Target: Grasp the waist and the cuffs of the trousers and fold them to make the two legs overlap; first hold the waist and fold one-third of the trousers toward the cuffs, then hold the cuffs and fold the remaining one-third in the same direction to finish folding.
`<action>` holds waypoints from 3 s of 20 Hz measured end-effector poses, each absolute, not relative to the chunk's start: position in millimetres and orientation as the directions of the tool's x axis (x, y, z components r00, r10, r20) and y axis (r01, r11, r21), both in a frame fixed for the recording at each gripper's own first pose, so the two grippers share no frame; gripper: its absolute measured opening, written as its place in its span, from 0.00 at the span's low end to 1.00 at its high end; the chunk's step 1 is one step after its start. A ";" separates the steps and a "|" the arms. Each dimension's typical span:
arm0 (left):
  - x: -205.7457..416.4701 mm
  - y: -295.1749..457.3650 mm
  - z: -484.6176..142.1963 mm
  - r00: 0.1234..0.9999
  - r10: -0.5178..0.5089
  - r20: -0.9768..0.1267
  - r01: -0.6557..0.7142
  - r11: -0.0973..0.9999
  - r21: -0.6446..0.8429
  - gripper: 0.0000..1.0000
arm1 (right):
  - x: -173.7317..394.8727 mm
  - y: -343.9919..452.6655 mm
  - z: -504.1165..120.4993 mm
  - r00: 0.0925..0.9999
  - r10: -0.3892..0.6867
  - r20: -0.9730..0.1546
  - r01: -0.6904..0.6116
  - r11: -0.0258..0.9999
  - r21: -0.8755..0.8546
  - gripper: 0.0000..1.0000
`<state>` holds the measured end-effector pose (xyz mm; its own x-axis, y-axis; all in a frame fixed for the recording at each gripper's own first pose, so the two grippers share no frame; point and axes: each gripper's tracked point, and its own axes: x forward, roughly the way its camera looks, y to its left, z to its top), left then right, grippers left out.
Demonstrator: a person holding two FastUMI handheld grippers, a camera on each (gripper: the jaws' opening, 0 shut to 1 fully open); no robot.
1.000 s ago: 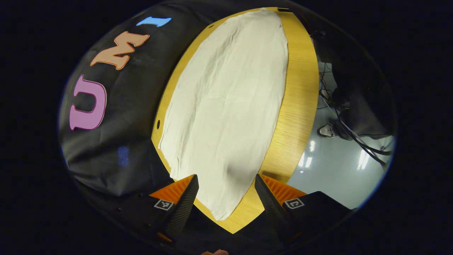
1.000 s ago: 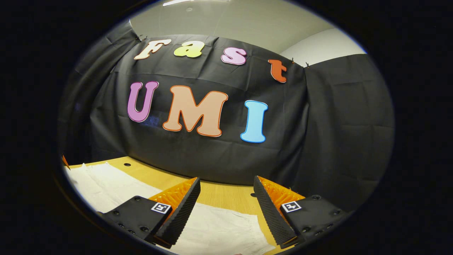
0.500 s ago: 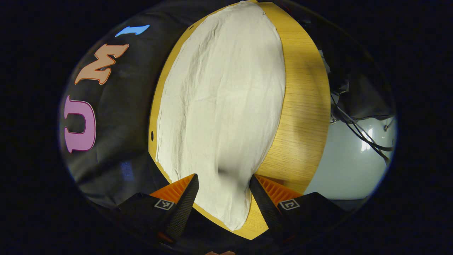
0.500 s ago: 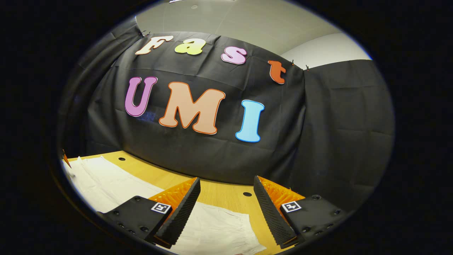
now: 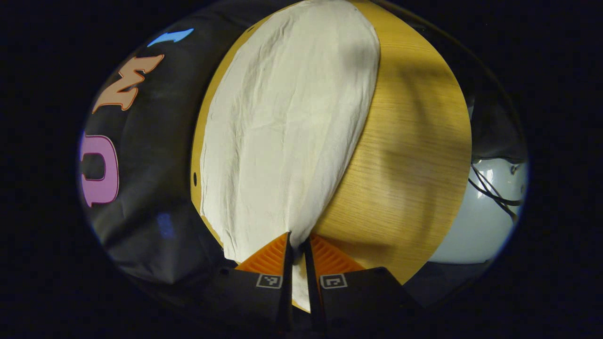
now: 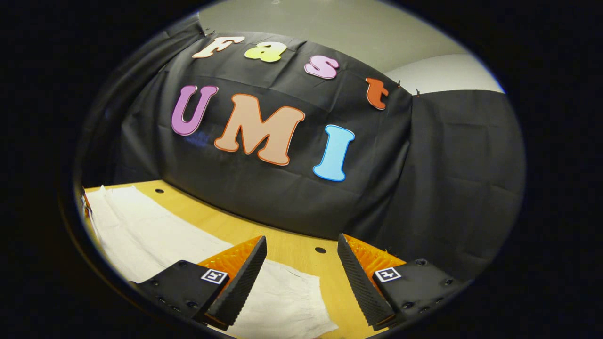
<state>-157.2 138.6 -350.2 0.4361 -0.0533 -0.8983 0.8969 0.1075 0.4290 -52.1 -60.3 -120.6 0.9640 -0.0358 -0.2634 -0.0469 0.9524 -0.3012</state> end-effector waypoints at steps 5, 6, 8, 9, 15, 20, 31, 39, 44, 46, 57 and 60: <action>-156.1 137.8 -349.7 0.467 -0.044 -0.883 0.882 0.098 0.461 0.00 | -79.0 -73.8 -166.9 0.923 0.016 -0.385 -0.214 0.852 -0.478 0.98; -156.2 138.0 -349.8 0.473 -0.040 -0.880 0.879 0.098 0.467 0.00 | -90.8 -75.9 -177.9 0.911 0.030 -0.412 -0.257 0.822 -0.508 0.97; -156.0 138.1 -350.1 0.484 -0.034 -0.874 0.872 0.103 0.479 0.00 | -110.5 -77.4 -199.3 0.882 0.063 -0.466 -0.345 0.759 -0.551 0.98; -156.1 138.1 -350.1 0.489 -0.033 -0.872 0.869 0.108 0.483 0.00 | -118.3 -77.3 -210.6 0.867 0.080 -0.492 -0.389 0.727 -0.566 0.97; -156.3 137.7 -350.5 0.511 -0.022 -0.859 0.856 0.109 0.506 0.00 | -163.8 -83.8 -274.6 0.741 0.117 -0.661 -0.600 0.557 -0.574 0.98; -157.2 136.5 -350.9 0.527 -0.010 -0.850 0.845 0.119 0.522 0.00 | -199.9 -83.4 -301.0 0.665 0.144 -0.733 -0.708 0.436 -0.556 0.98; -157.3 136.5 -351.4 0.520 0.004 -0.854 0.847 0.124 0.516 0.00 | -190.7 -77.5 -339.3 0.652 0.156 -0.742 -0.757 0.190 -0.625 0.94; -157.3 137.6 -351.5 0.518 0.015 -0.855 0.848 0.122 0.516 0.00 | -167.4 -77.8 -367.4 0.630 0.097 -0.771 -0.763 0.261 -0.591 0.54; -151.7 146.0 -351.2 0.512 0.042 -0.858 0.841 0.180 0.511 0.00 | -172.7 -81.5 -367.7 0.566 0.076 -0.821 -0.784 0.358 -0.507 0.13; -145.2 143.5 -341.0 0.534 0.041 -0.845 0.816 0.238 0.527 0.00 | -158.1 -80.1 -352.3 0.601 0.085 -0.795 -0.766 0.346 -0.542 0.13; -75.2 134.0 -274.3 0.677 0.177 -0.714 0.630 0.363 0.687 0.00 | -75.2 -76.7 -280.6 0.779 0.105 -0.619 -0.584 0.482 -0.653 0.10; -54.6 126.6 -251.6 0.708 0.194 -0.679 0.563 0.426 0.708 0.00 | -56.2 -81.8 -269.1 0.805 0.094 -0.585 -0.541 0.519 -0.662 0.13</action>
<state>-54.6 126.6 -251.6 0.7081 0.1937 -0.6791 0.5628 0.4260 0.7084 -56.2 -81.8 -269.1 0.8053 0.0935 -0.5855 -0.5413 0.5189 -0.6616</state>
